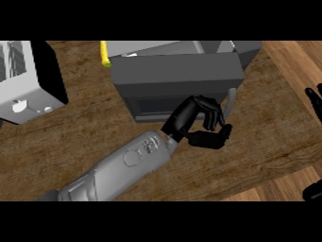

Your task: Pick up the milk, place it into the microwave and close the microwave

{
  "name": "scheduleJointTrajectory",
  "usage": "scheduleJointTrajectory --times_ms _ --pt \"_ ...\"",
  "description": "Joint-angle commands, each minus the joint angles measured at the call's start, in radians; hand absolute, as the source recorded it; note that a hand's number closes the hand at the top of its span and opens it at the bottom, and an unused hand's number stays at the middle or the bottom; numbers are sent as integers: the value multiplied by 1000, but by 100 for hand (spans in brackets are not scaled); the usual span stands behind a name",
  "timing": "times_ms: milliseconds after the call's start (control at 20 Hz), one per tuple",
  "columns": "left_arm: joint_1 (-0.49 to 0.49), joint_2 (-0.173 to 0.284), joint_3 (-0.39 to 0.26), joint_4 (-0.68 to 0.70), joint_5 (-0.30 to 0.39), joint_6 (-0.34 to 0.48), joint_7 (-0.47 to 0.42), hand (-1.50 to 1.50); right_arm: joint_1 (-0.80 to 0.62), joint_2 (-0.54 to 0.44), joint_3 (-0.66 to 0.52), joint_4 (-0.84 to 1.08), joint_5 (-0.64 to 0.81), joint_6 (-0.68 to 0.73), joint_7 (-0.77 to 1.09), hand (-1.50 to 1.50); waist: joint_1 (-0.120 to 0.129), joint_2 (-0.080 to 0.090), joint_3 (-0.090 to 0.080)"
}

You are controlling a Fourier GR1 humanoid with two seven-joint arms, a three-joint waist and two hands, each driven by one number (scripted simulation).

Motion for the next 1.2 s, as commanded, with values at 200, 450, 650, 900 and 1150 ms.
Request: scheduleJointTrajectory --times_ms 200,450,650,900,1150 --pt "-142 0 43 78 88 35 -11 150 -43 -37 8 -27 -58 35 57 -150 -65 17 3" --pt "-196 0 58 134 121 40 -26 150 -72 -59 6 -37 -85 47 82 -150 -93 33 4" --pt "-246 0 71 170 146 52 -32 150 -84 -81 -3 -35 -108 61 97 -150 -115 37 6" --pt "-264 1 74 192 173 77 -48 150 -107 -100 -14 -34 -134 60 119 -150 -134 43 7" --pt "-270 1 76 194 194 98 -54 150 -127 -126 -22 -37 -147 58 145 -150 -142 44 6"
